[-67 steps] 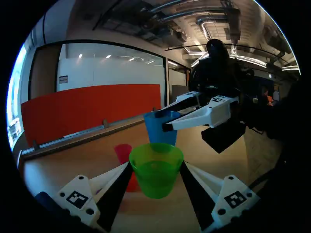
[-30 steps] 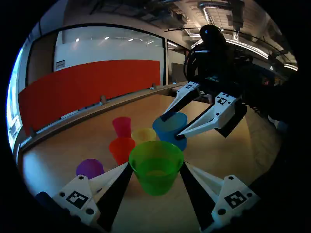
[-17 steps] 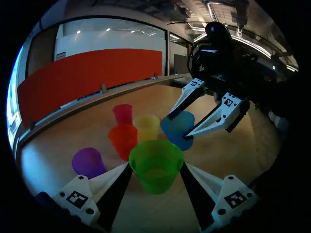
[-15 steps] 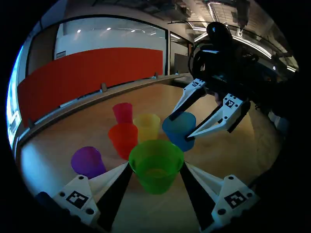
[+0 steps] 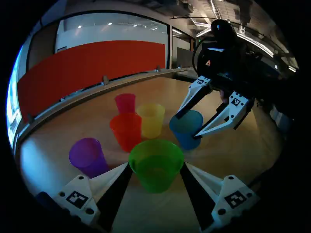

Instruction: Pour water

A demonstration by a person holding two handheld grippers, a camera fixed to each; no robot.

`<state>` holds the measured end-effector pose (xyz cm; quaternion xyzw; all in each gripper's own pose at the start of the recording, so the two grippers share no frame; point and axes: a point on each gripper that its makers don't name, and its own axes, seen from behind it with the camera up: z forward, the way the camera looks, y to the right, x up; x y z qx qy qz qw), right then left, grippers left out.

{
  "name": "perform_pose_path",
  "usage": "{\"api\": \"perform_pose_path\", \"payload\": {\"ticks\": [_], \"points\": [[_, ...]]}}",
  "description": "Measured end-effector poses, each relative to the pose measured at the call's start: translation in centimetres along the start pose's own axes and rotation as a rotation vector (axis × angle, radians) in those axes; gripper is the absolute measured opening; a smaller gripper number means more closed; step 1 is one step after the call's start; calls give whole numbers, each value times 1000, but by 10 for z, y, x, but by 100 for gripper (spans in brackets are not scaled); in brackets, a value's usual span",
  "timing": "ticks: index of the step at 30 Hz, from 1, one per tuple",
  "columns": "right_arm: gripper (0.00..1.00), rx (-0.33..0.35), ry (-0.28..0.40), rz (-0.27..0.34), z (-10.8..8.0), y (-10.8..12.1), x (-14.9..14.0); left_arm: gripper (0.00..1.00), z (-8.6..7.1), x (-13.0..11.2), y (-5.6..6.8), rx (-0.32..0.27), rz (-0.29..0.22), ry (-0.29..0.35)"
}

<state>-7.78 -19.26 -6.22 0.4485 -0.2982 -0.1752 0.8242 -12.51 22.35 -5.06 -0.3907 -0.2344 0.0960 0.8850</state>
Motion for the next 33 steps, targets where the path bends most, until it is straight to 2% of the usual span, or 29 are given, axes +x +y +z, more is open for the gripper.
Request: {"api": "perform_pose_path", "payload": {"ticks": [33], "points": [[94,-16,5,4,-11,0,-13,86,-3,-16,-2,15,13,-37]]}}
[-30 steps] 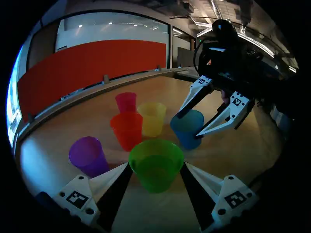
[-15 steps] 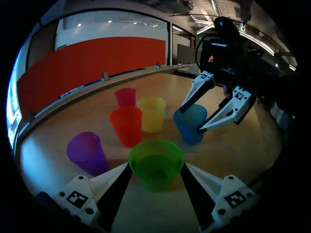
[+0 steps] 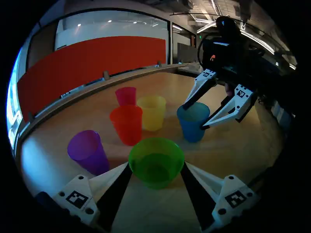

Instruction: Pour water

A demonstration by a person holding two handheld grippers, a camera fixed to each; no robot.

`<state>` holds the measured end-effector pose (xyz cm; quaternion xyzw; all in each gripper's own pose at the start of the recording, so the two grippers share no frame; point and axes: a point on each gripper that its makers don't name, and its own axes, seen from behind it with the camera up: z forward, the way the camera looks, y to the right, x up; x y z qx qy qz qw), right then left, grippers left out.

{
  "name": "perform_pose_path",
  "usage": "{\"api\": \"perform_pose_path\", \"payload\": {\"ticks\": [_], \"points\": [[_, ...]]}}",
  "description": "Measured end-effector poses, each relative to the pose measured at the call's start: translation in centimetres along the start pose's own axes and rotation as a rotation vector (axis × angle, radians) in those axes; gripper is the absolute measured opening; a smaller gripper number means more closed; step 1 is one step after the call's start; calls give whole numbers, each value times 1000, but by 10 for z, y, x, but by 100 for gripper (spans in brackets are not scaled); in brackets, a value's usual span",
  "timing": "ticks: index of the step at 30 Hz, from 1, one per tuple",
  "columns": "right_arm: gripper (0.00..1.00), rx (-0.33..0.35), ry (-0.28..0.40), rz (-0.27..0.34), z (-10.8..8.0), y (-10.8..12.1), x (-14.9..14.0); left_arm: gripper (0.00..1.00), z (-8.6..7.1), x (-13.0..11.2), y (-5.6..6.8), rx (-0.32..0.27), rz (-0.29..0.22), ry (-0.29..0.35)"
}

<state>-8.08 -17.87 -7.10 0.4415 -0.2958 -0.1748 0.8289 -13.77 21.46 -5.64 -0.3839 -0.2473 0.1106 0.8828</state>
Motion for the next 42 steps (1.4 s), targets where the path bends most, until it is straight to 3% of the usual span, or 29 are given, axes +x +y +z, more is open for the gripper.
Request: {"api": "perform_pose_path", "payload": {"ticks": [18,27,42], "points": [[94,-28,-23,1,-6,0,-20,86,-1,-4,-1,22,13,-11],[100,-53,-28,13,-12,3,-26,86,-3,-11,-2,32,33,-39],[100,-106,-16,51,-37,3,-43,86,-26,-23,-9,98,43,-39]]}}
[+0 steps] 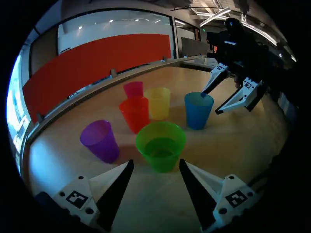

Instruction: Pour water

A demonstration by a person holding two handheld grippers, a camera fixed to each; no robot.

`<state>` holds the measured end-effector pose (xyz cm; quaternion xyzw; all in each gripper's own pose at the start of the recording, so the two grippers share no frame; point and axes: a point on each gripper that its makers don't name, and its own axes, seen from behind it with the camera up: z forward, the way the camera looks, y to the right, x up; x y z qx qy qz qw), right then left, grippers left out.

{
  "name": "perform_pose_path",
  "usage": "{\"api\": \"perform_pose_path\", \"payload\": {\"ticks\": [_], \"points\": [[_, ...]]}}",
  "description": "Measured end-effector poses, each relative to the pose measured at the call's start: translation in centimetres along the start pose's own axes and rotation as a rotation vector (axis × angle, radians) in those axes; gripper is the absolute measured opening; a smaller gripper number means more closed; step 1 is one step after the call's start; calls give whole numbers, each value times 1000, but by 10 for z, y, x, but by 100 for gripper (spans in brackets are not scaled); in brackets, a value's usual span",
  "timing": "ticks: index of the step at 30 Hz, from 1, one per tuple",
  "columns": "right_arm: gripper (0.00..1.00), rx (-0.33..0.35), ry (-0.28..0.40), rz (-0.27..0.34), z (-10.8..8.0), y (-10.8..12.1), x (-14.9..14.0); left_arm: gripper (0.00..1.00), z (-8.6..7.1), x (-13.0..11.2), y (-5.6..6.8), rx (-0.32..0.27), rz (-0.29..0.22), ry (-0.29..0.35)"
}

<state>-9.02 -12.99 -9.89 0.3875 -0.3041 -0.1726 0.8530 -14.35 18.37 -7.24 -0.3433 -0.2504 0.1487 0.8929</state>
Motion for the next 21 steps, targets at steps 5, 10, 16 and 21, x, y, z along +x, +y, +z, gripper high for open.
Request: {"api": "perform_pose_path", "payload": {"ticks": [5,10,16,21], "points": [[100,-28,18,25,-11,2,-1,87,-12,-2,-7,39,-41,19],[100,-72,39,54,-24,7,-5,86,-23,-5,-18,84,-88,43],[100,-156,67,115,-43,17,-13,86,-39,-6,-32,151,-126,81],[100,-234,103,177,-59,28,-15,86,-54,-7,-47,212,-171,114]]}}
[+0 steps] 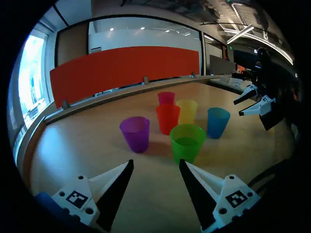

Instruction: Pour water

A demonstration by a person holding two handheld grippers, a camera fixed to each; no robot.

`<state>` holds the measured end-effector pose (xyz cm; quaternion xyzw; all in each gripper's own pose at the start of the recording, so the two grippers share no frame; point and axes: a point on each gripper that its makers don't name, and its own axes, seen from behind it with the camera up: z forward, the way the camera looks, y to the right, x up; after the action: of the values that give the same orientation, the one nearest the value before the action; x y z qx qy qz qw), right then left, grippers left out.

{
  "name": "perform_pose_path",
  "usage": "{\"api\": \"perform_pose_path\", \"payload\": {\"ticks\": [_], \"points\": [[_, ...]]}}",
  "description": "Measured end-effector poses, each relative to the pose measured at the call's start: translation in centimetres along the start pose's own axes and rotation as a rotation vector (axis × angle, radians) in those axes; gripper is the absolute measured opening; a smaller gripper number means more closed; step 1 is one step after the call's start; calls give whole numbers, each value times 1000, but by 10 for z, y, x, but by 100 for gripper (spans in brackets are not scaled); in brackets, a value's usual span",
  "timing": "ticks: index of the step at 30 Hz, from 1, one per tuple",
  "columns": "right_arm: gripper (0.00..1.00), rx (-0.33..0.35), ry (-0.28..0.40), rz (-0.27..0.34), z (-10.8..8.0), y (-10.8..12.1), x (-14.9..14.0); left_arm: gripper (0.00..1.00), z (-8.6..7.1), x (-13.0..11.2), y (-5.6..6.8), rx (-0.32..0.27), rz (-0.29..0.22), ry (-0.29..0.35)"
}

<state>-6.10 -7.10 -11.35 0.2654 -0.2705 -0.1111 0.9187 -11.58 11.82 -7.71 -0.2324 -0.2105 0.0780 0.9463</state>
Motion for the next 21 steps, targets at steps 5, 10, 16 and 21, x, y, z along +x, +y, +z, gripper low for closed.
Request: {"api": "perform_pose_path", "payload": {"ticks": [5,10,16,21], "points": [[100,-78,47,40,-11,15,7,86,-10,1,-15,55,-49,31],[100,-157,115,78,-19,31,22,86,-18,8,-29,104,-89,72],[100,-239,202,94,-29,50,40,86,-28,21,-46,163,-126,132],[100,-320,275,82,-37,68,54,86,-35,32,-60,211,-154,180]]}}
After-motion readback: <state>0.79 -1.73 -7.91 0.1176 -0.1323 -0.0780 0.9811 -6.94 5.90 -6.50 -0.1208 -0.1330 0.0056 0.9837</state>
